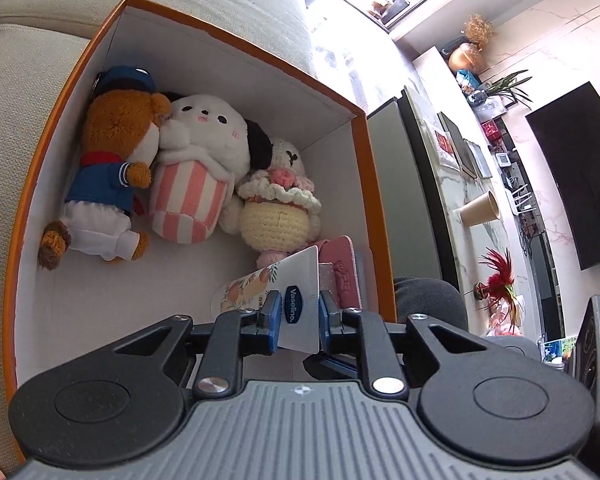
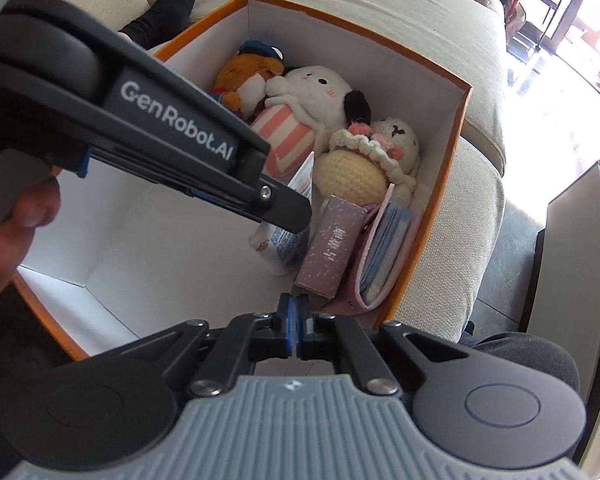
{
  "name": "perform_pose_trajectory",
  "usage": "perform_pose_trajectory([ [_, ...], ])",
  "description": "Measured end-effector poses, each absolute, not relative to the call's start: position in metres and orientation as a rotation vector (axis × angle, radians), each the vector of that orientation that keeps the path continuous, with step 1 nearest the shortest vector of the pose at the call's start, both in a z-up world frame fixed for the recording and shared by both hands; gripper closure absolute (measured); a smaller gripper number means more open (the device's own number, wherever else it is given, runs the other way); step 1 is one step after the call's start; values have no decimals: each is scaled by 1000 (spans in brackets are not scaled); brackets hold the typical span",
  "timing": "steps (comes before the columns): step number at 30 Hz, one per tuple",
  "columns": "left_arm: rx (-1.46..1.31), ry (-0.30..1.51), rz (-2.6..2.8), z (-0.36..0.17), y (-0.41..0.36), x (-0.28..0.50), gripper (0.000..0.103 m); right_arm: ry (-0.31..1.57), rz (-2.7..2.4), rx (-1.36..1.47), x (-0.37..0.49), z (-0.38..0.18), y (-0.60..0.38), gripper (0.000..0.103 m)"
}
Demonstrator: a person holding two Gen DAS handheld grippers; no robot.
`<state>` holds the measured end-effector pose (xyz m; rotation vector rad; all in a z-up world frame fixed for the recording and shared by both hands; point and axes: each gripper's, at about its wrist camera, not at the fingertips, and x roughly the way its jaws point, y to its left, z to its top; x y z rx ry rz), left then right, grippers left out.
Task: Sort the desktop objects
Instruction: 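Lower the photo card box into the box with the right tool while the left tool lowers the Vaseline tube, then open the right tool off the photo card box while the left tool releases the Vaseline tube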
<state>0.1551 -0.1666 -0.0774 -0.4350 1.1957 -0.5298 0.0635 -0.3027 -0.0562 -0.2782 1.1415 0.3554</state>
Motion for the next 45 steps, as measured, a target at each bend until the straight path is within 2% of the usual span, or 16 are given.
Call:
perform_pose_trajectory([
  [9, -411, 1197, -552, -75, -172, 155, 82, 1153, 362, -249, 66, -61, -305, 103],
  [14, -408, 1194, -557, -74, -169, 153, 82, 1155, 376, -243, 60, -56, -307, 98],
  [15, -406, 1191, -557, -74, -169, 153, 81, 1157, 381, -236, 60, -56, -307, 98],
  [17, -398, 1185, -555, -73, -169, 152, 72, 1158, 390, -229, 57, -54, -307, 98],
  [19, -391, 1175, -557, -71, -166, 149, 71, 1161, 389, -232, 55, -52, -307, 98],
  [22, -375, 1151, -565, -61, -163, 141, 70, 1163, 382, -236, 51, -48, -308, 97],
  [27, -344, 1092, -580, -42, -154, 125, 69, 1138, 376, -222, 45, -36, -309, 89],
  [35, -298, 995, -557, -16, -118, 97, 69, 1032, 393, -138, 35, -8, -294, 87],
  [37, -286, 956, -546, -8, -105, 90, 69, 976, 410, -108, 36, 2, -287, 80],
  [39, -271, 919, -527, -1, -92, 83, 69, 911, 432, -77, 35, 13, -280, 68],
  [43, -251, 851, -462, 9, -61, 72, 69, 808, 462, -55, 37, 27, -262, 65],
  [45, -239, 824, -418, 12, -45, 67, 69, 777, 485, -50, 40, 32, -250, 54],
])
